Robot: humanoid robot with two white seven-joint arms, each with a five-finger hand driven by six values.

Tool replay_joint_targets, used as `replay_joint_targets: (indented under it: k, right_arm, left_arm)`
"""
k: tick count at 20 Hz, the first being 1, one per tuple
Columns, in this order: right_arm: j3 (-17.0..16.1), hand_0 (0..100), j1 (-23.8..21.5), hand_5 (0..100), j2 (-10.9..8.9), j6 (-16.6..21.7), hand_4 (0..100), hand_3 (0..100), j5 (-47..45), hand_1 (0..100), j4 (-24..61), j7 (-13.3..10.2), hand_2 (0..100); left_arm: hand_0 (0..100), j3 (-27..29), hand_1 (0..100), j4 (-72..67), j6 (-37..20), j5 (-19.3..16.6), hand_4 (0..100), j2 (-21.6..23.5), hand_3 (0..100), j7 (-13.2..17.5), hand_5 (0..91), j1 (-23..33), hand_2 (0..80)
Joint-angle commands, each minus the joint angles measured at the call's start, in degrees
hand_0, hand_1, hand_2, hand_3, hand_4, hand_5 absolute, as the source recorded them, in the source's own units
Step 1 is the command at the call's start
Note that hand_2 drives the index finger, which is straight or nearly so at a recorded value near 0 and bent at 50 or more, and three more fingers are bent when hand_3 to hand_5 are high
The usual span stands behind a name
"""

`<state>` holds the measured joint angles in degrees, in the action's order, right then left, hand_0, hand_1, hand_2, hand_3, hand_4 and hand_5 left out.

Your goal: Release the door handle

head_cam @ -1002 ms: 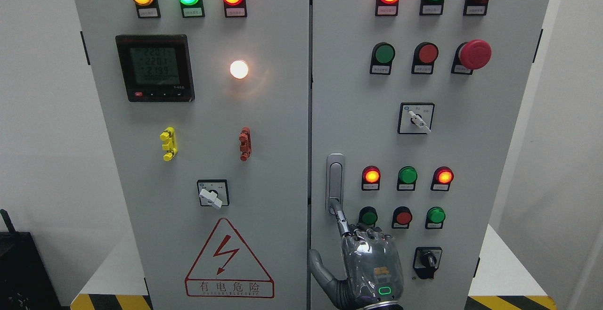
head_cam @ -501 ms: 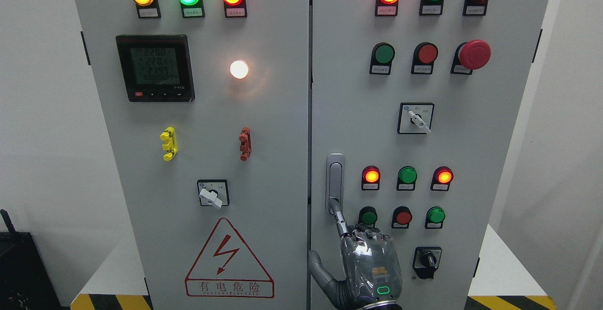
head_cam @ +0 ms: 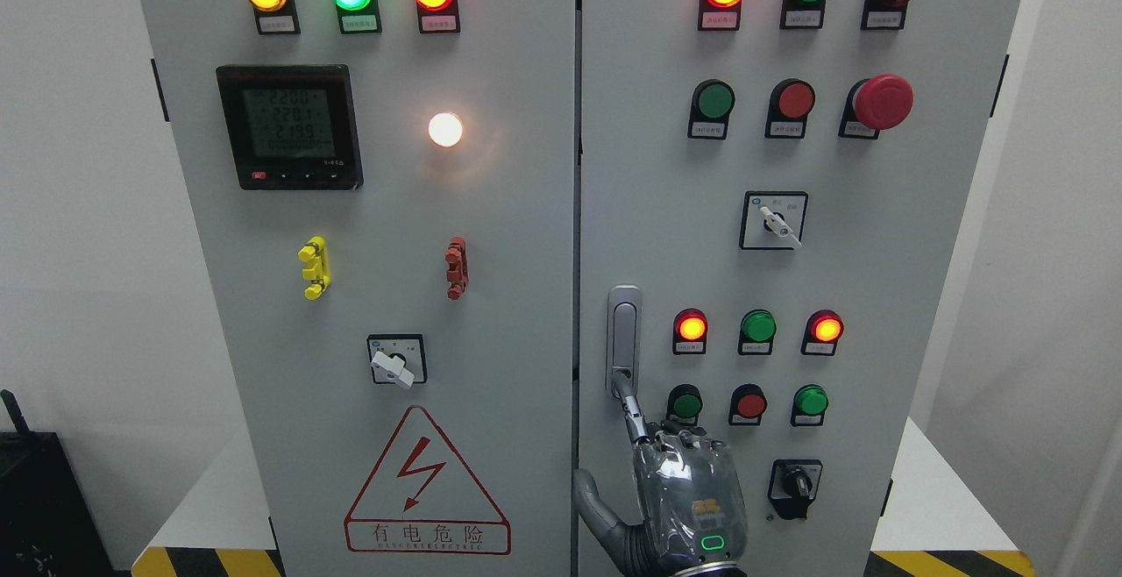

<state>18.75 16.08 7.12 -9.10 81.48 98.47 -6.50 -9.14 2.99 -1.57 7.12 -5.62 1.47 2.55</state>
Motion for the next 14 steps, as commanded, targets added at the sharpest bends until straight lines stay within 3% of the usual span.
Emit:
replay_joint_targets:
  k: [1, 14]
  right_arm:
    - [0.0, 38, -0.2, 69, -0.01, -0.6, 73, 79, 0.0, 23, -0.3, 0.1, 1]
    - [0.0, 38, -0.3, 69, -0.01, -0.7, 74, 79, 0.0, 23, -0.5, 0.3, 2]
  left_arm:
    - [0, 0.0, 0, 0.0, -0.1, 0.0, 0, 0.0, 11, 0.0, 0.0, 0.0, 4.7]
    - [0, 0.0, 0, 0.0, 0.0, 0.0, 1, 0.0, 10, 0.0, 0.0, 0.0, 4.7]
